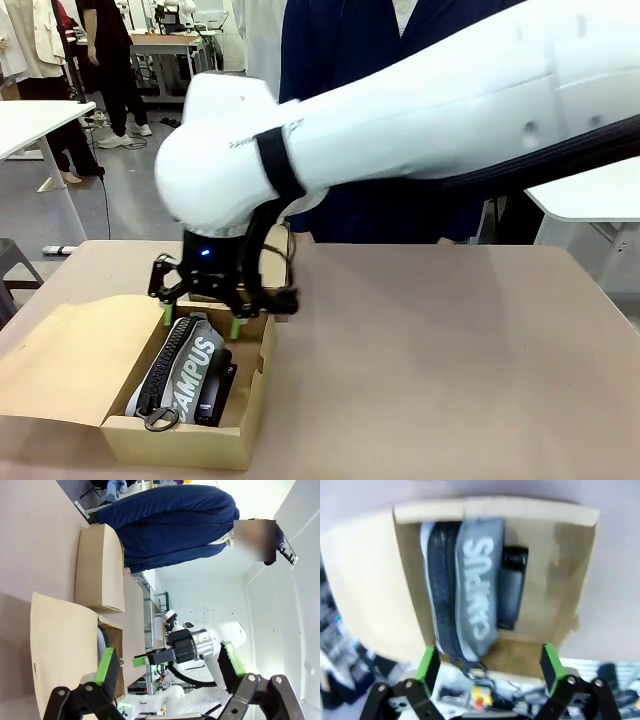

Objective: Place items inside the box.
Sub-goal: Pick up a Pencil pouch or Stapler and place it inside the Mailer Box closest to the robot.

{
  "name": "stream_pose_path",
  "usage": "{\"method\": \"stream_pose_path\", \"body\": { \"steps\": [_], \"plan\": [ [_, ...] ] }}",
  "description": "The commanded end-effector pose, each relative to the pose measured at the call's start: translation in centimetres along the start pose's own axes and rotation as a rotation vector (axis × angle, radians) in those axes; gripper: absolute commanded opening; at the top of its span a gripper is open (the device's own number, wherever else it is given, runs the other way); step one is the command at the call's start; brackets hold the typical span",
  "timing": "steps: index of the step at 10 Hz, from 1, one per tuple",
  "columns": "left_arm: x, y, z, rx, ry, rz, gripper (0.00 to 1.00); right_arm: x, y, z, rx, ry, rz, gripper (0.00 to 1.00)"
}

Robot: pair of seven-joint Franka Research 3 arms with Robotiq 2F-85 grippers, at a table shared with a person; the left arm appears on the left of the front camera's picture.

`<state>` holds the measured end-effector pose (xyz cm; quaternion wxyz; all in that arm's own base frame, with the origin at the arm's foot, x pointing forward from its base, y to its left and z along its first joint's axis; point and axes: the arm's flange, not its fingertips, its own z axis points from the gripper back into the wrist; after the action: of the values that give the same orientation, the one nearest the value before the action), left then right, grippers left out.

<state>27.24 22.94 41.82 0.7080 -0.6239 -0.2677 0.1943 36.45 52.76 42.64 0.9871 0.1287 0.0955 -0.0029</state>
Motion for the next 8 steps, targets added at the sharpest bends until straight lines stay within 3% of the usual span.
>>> {"method": "stream_pose_path", "body": {
  "steps": [1,2,3,4,6,7,8],
  "plan": [
    [-0.1,-0.2,0.1,-0.014,-0.001,-0.019,1.0,-2.0,-9.8,3.9,0.132,0.14,0.181,1.0],
    [-0.1,-0.2,0.1,-0.014,-0.001,-0.019,1.0,-3.5,-14.2,5.7,0.238,0.126,0.233,1.0],
    [-0.1,-0.2,0.1,-0.014,-0.001,-0.019,1.0,-5.0,-17.3,6.5,0.281,0.091,0.148,1.0],
    [-0.1,-0.2,0.1,-0.014,-0.001,-0.019,1.0,-0.8,-7.3,4.0,0.13,0.059,0.142,1.0],
    [-0.1,-0.2,0.1,-0.014,-0.001,-0.019,1.0,-0.8,-7.3,4.0,0.13,0.059,0.142,1.0],
    [-0.1,-0.2,0.1,-0.014,-0.001,-0.019,1.0,-2.5,-11.5,5.6,0.189,0.059,0.166,1.0],
    [-0.1,-0.2,0.1,-0.014,-0.001,-0.019,1.0,-1.1,-9.0,1.9,0.017,0.299,0.288,1.0]
  ]
}}
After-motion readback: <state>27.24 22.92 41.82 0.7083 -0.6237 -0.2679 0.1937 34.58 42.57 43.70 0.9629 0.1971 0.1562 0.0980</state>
